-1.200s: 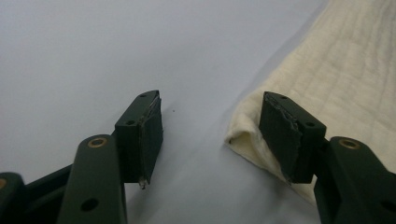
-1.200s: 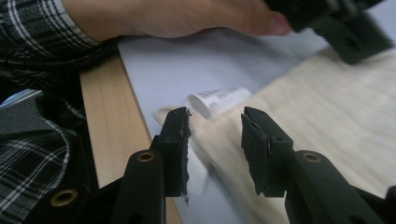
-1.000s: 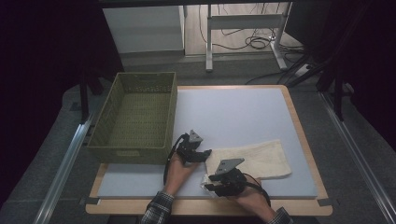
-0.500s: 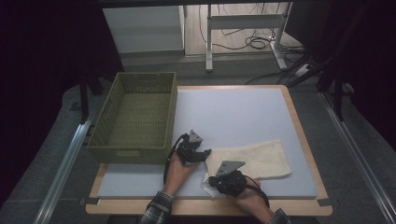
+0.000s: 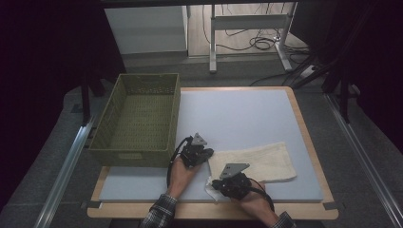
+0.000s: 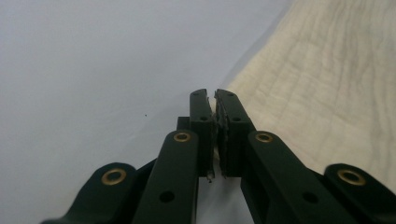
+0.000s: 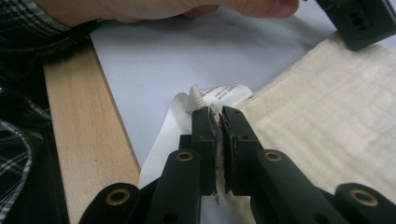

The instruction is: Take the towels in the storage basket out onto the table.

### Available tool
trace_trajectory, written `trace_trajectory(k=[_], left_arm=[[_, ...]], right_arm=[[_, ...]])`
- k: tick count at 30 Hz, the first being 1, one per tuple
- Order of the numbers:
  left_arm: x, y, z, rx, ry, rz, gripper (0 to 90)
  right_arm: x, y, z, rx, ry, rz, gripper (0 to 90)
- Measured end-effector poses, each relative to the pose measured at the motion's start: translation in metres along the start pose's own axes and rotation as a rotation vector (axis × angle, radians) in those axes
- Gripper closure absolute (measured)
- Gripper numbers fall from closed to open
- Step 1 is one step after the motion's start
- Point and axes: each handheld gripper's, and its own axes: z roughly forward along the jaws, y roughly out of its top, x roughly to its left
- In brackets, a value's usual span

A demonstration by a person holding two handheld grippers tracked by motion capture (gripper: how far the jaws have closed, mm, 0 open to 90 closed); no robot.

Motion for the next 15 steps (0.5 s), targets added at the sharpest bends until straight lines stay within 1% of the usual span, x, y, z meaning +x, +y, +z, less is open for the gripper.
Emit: trace_trajectory(k=[1, 4, 6, 10, 15], left_arm=[[-0.001, 0.001, 0.0, -0.01, 0.003, -0.005, 86.1], [-0.004, 0.006, -0.003, -0.021, 0.016, 0.008, 86.1], [-0.007, 0.011, -0.006, -0.027, 0.024, 0.022, 86.1], [-0.011, 0.025, -0.008, -0.038, 0.029, 0.05, 86.0], [-0.016, 0.043, -0.005, -0.042, 0.024, 0.079, 85.9]], right_arm=[[0.0, 0.0, -0.001, -0.003, 0.002, -0.004, 84.4], [-0.003, 0.0, -0.005, -0.022, 0.015, 0.013, 84.5], [-0.004, 0.001, -0.011, -0.037, 0.013, 0.016, 84.5], [-0.007, 0.003, -0.026, -0.069, -0.006, 0.015, 84.5], [-0.017, 0.0, -0.044, -0.096, -0.041, 0.028, 84.5]])
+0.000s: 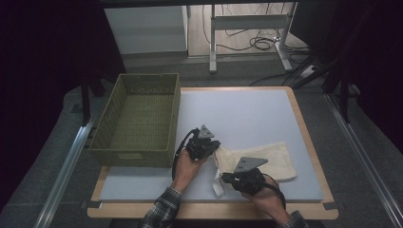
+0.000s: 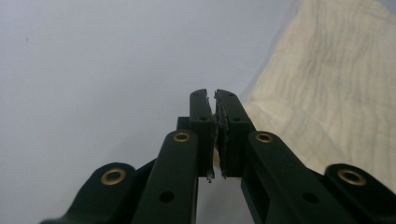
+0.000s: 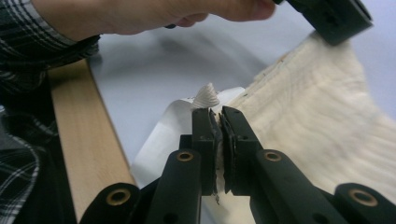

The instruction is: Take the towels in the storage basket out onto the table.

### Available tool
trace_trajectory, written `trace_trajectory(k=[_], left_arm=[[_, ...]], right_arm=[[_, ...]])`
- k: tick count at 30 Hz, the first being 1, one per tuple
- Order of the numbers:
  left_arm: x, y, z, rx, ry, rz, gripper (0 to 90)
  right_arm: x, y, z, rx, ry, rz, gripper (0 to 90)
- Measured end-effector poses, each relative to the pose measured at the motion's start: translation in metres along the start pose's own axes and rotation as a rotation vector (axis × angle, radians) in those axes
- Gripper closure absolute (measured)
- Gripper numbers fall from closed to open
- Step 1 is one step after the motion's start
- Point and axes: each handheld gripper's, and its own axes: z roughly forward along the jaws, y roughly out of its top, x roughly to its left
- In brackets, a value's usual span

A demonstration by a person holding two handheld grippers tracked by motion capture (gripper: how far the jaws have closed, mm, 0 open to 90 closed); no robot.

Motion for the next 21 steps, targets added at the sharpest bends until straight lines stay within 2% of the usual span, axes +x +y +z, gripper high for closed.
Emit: trace_trajectory(k=[8, 15, 21], left_arm=[[-0.011, 0.025, 0.013, -0.016, -0.017, 0.042, 86.0], [-0.025, 0.047, 0.032, -0.026, -0.04, 0.093, 86.0], [-0.036, 0.06, 0.051, -0.03, -0.065, 0.117, 86.0]], right_arm=[[-0.021, -0.014, -0.027, -0.039, -0.058, 0.048, 84.5], [-0.036, -0.029, -0.05, -0.064, -0.102, 0.101, 84.5], [-0.048, -0.042, -0.064, -0.072, -0.134, 0.141, 84.5]])
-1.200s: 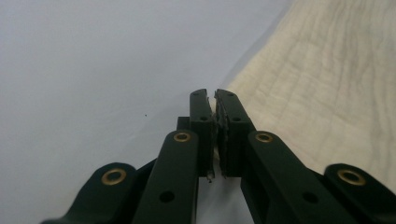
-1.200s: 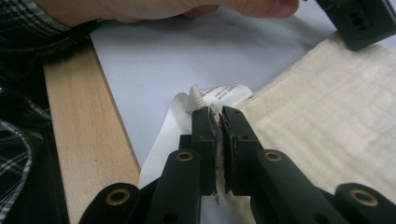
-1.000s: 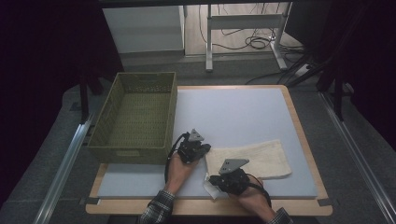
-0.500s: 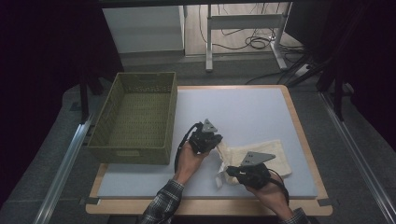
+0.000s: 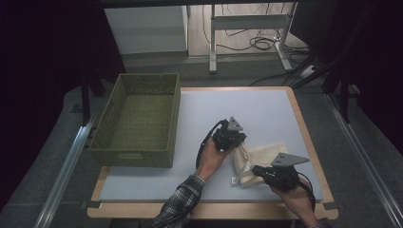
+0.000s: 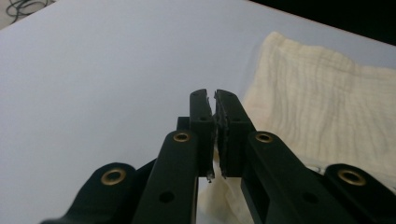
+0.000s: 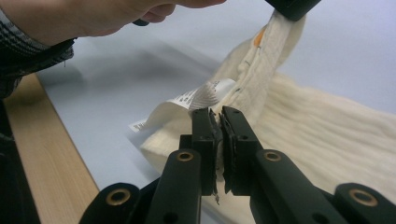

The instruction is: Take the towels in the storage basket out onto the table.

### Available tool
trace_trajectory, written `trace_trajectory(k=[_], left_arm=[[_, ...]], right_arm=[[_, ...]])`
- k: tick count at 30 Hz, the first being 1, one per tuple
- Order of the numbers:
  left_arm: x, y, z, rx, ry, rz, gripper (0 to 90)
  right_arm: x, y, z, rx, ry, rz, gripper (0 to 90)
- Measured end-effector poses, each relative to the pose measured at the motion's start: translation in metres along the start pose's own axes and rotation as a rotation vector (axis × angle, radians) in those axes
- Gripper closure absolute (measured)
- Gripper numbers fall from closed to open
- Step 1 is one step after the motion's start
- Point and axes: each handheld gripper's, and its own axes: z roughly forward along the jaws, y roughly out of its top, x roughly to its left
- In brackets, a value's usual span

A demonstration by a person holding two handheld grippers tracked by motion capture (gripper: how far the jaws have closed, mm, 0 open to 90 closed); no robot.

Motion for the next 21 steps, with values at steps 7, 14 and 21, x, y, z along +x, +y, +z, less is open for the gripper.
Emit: trace_trajectory(k=[7, 14, 21], left_arm=[[-0.009, 0.014, 0.019, -0.01, -0.029, 0.027, 85.9], [-0.02, 0.03, 0.038, -0.003, -0.055, 0.066, 85.8], [-0.031, 0.044, 0.061, 0.003, -0.078, 0.096, 85.8]], right_arm=[[-0.014, -0.011, -0.017, -0.007, -0.037, 0.037, 84.4], [-0.026, -0.022, -0.034, -0.018, -0.076, 0.068, 84.4], [-0.037, -0.034, -0.046, -0.011, -0.109, 0.1, 84.4]])
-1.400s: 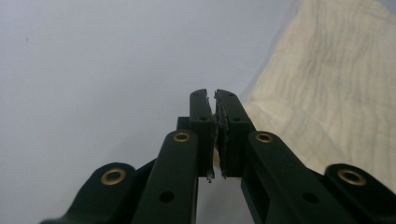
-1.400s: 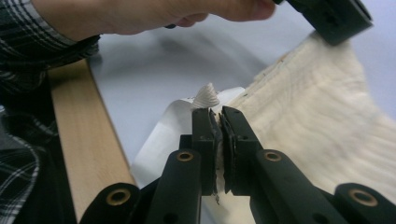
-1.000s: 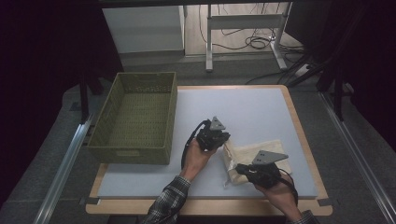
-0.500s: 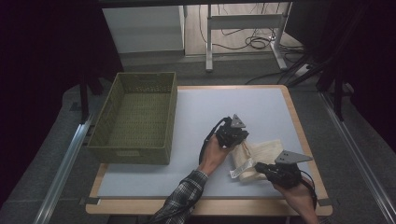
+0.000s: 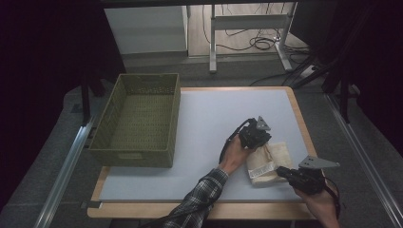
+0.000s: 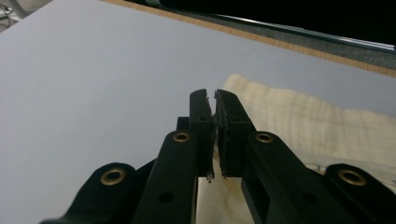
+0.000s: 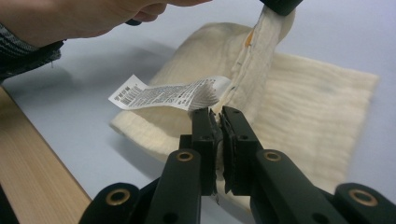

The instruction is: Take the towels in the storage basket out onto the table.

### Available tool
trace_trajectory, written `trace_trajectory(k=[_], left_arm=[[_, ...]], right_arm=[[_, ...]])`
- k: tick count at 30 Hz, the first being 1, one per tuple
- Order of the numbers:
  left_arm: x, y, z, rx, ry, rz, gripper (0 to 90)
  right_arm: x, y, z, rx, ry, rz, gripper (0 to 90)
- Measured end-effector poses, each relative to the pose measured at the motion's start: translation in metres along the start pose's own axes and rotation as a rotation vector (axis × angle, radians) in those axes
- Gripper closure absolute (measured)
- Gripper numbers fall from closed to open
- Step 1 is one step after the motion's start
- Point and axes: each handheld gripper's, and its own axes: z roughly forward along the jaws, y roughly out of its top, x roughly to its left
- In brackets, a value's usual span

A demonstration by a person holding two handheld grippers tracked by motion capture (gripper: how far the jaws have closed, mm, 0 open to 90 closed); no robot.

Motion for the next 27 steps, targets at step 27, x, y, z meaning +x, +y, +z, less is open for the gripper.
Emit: trace_trajectory(k=[27], left_arm=[[-0.006, 0.024, 0.035, -0.013, -0.005, -0.052, 53.2]], right_arm=[[-0.029, -0.02, -0.017, 0.009, -0.11, 0.061, 72.8]])
